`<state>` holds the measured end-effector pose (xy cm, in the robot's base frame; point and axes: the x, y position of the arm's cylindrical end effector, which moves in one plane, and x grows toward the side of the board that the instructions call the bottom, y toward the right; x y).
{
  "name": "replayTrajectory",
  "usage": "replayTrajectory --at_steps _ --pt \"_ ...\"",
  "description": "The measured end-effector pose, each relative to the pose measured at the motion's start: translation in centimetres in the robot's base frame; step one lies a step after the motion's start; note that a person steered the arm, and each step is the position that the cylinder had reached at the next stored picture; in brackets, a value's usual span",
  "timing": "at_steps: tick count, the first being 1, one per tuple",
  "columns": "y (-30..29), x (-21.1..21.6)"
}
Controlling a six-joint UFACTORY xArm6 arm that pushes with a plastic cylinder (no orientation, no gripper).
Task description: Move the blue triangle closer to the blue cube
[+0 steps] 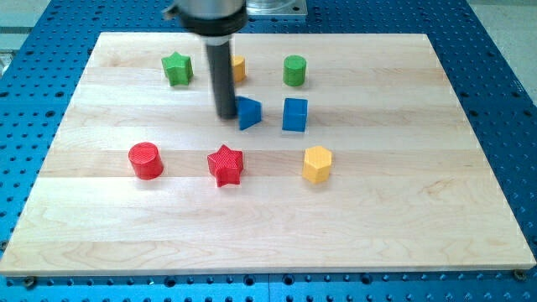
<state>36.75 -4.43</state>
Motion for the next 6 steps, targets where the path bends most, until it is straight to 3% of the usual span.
replayTrajectory --at_steps 3,5,6 --pt "-2.6 0.7" --pt "5.4 0.7" --pt "0.1 -2.6"
